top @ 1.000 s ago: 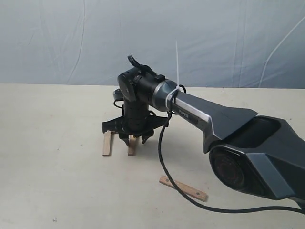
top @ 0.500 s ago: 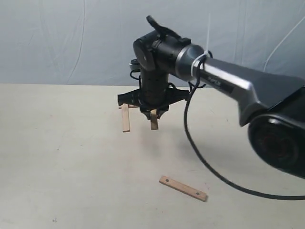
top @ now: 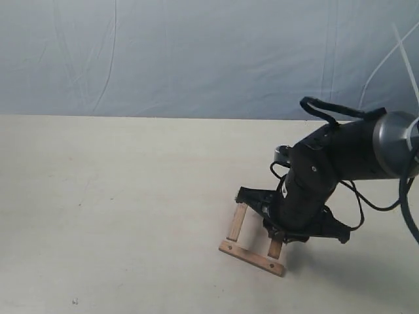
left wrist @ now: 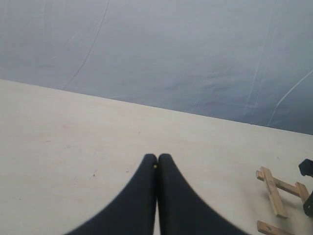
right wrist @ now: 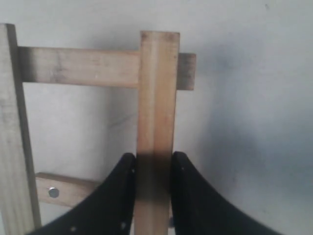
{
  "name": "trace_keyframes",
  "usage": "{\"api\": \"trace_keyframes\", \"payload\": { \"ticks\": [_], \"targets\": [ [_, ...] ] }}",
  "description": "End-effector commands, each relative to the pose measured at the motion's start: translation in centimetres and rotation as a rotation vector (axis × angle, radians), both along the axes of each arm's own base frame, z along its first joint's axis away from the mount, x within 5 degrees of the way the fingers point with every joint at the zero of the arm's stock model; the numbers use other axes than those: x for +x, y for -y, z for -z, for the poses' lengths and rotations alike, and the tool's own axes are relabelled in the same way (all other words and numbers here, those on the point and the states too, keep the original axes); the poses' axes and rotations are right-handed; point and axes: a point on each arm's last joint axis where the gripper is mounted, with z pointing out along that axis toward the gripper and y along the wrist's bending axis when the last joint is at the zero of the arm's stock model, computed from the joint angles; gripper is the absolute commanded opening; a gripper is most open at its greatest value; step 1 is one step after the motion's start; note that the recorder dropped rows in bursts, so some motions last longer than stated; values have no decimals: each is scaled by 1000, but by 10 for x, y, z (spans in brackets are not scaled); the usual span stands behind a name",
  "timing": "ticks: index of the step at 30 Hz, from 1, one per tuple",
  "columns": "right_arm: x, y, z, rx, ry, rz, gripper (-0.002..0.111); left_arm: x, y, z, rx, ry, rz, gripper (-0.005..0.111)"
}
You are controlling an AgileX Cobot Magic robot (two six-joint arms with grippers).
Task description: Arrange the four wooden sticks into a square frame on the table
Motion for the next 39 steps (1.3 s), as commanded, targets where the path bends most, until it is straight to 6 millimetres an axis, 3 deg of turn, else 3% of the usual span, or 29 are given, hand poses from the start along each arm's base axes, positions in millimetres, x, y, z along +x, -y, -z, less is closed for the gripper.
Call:
{"api": "trace_keyframes", "payload": {
  "ticks": [1,13,16,17,20,23,29,39],
  "targets": [
    [-7,2,6,13,2,2,-1,-1,0,1,0,2,4,0],
    [-9,-1,6,5,20,-32,-1,-1,0,1,0,2,4,0],
    [2,-6,-9,-35,43,-142,-1,-1,0,1,0,2,4,0],
    [11,-12,-26,-69,60,-245,-1,-1,0,1,-4,1,5,0],
    [31,-24,-45,-152,13,-364,-1,-1,0,1,-4,1,5,0],
    [51,-40,-38,-185,-63,-458,-1,-1,0,1,-4,1,5,0],
    [82,-68,-13,-118,-45,-442,-1,-1,0,1,-4,1,5,0],
    [105,-89,13,-68,-49,-423,-1,-1,0,1,-5,1,5,0]
  ]
}}
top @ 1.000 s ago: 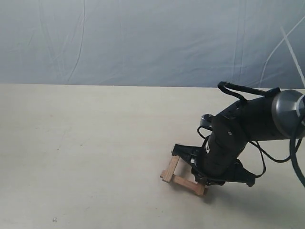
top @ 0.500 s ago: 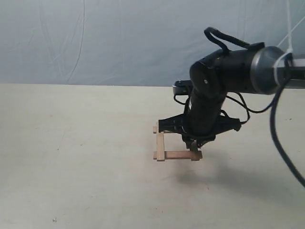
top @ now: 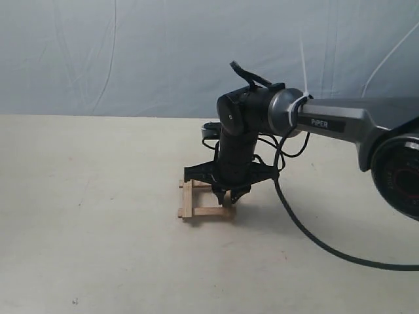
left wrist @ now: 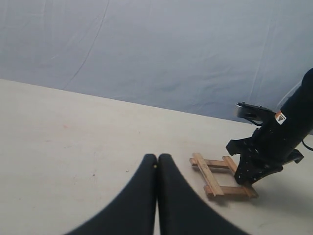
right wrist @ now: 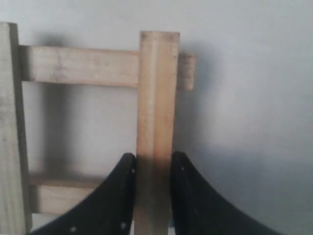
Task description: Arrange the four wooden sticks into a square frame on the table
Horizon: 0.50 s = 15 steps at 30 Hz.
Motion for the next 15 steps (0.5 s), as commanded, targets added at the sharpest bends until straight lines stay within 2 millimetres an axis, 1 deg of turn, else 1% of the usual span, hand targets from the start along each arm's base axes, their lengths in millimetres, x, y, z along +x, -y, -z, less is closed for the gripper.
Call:
{"api": "trace_keyframes", "payload": {
  "ticks": [1,6,8,11,13,14,15],
  "targets": [
    [7,-6,4,21,4,1,-1,-1,0,1,-5,1,5,0],
    [8,-6,11,17,-10,5,-1,-1,0,1,-5,1,5,0],
    [8,-6,13,15,-13,9,5,-1,0,1,-5,1,5,0],
    [8,-7,11,17,-13,17,24,-1,0,1,-5,1,5,0],
    [7,-6,6,20,-9,17,40,-1,0,1,-5,1,5,0],
    [7,-6,2,18,-5,11,45,-1,0,1,-5,1,5,0],
    [6,-5,-4,20,1,4,45,-1,0,1,-4,1,5,0]
  ]
}}
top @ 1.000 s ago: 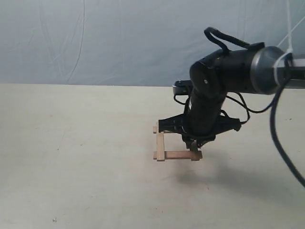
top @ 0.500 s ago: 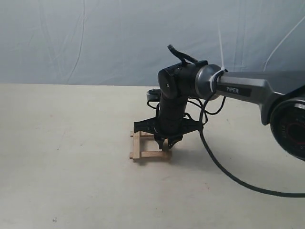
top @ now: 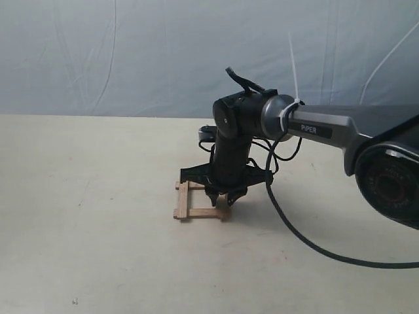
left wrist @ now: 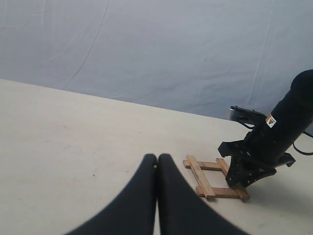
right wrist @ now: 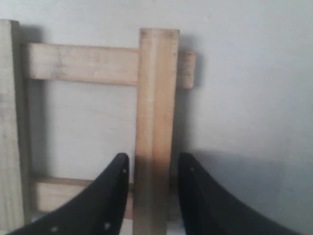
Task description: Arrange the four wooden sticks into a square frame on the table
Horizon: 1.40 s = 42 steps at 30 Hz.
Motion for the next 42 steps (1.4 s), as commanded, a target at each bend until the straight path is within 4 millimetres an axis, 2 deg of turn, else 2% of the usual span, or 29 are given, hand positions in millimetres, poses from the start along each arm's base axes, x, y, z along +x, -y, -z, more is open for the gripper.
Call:
{"api": "trace_keyframes", "payload": {
  "ticks": [1,3,5,6,9,13,18,22,27,31,33,36,38,42],
  "targets": [
    [1,5,-23,-1,28,-14,43,-1,0,1,-4,1,5,0],
    [4,15,-38,-3,32,-18,32,-1,0,1,-4,1,5,0],
    [6,31,-51,-24,17,-15,13,-1,0,1,-2,2,5,0],
    [6,41,-58,-45,6,-10,1,-1,0,1,-2,2,5,0],
    [4,77,-69,-71,5,-1,-1,0,0,0,2,5,4,0],
    [-9,139,-79,-49,73,41,-1,0,0,0,4,5,4,0],
    [-52,215,-80,-66,145,95,-1,0,0,0,2,4,4,0],
    [-97,248,-87,-83,312,112,-1,0,0,0,1,6,3,0],
    [-148,274,-114,-22,540,259,-1,0,0,0,-7,6,3,0],
    [-199,295,-143,-139,703,241,-1,0,0,0,-14,5,4,0],
    [-230,301,-149,-205,738,237,-1,0,0,0,-14,5,4,0],
    [-270,301,-142,-220,806,244,-1,0,0,0,-14,5,4,0],
    [-290,300,-127,-225,895,216,-1,0,0,0,-14,5,4,0],
    [-315,290,-102,-96,1157,208,-1,0,0,0,-14,5,4,0]
  ]
}}
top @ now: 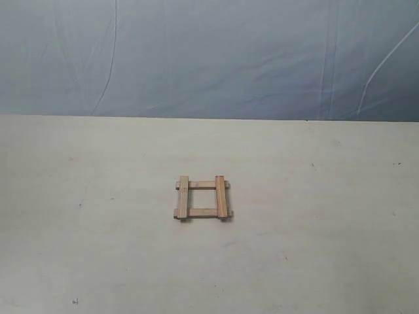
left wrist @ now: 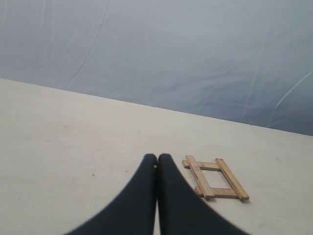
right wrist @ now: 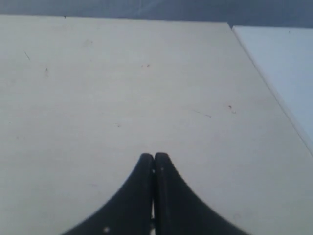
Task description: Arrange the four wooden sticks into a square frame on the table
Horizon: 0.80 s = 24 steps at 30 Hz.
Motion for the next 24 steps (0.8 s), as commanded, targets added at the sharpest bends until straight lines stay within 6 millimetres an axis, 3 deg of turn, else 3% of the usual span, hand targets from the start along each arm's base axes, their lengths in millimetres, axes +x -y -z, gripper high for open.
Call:
{"api": "trace_keyframes", "payload": {
  "ticks": [1,3,9,15,24],
  "targets": [
    [-25,-10,26,81,298,-76,-1,0,0,0,-8,6,3,0],
    [-32,-13,38,123,407,-103,-1,0,0,0,-6,7,3,0],
    [-45,-12,38,278,528,-46,-1,0,-2,2,199,37,-8,0],
    [-50,-7,63,306,265,62,-1,0,-3,5,306,37,-16,0],
    [-50,-7,64,314,258,65,-1,1,-11,11,287,-58,-153,0]
  ]
}}
